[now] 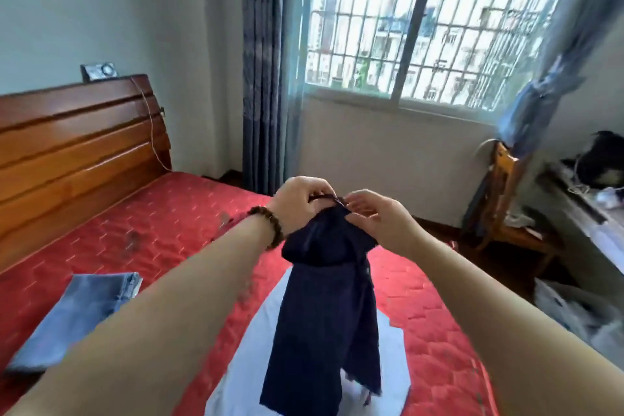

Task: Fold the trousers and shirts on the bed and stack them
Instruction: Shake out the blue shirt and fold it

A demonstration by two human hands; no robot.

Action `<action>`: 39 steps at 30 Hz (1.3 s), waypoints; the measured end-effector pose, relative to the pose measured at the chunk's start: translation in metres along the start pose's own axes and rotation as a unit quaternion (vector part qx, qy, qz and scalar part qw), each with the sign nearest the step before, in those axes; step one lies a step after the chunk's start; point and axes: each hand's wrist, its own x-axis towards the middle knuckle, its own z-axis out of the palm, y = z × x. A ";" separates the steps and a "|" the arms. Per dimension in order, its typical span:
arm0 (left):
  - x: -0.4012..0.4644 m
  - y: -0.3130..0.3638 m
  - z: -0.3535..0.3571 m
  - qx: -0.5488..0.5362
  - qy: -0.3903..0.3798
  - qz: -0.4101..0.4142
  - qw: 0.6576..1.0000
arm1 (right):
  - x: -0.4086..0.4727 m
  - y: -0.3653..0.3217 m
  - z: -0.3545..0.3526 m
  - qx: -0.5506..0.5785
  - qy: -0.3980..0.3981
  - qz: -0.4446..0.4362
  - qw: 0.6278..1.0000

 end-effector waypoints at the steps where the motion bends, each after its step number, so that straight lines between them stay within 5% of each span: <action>1: 0.011 0.017 -0.010 -0.002 -0.020 0.018 1.000 | 0.003 -0.014 -0.016 0.060 -0.007 -0.006 0.998; 4: 0.034 0.055 -0.034 0.021 -0.054 0.061 0.996 | 0.008 -0.044 -0.048 0.176 -0.079 -0.004 0.981; 6: 0.041 0.073 -0.045 0.023 -0.053 0.066 0.996 | 0.006 -0.059 -0.058 0.126 -0.111 -0.010 0.986; 10: 0.039 0.080 -0.063 -0.081 -0.035 -0.006 0.996 | 0.008 -0.074 -0.060 0.159 -0.034 -0.015 0.987; 16: 0.002 0.043 -0.065 -0.177 -0.113 -0.157 0.965 | 0.016 -0.090 -0.063 0.281 0.059 -0.003 0.958; 26: 0.000 0.045 -0.101 -0.196 0.068 -0.213 0.955 | 0.014 -0.091 -0.065 0.313 0.031 -0.009 0.949; 33: 0.003 0.058 -0.128 -0.049 -0.035 -0.110 0.992 | 0.004 -0.089 -0.087 0.280 -0.006 -0.034 0.959; 39: 0.000 0.065 -0.139 -0.116 -0.214 -0.061 0.968 | -0.001 -0.080 -0.102 0.307 -0.007 -0.046 0.950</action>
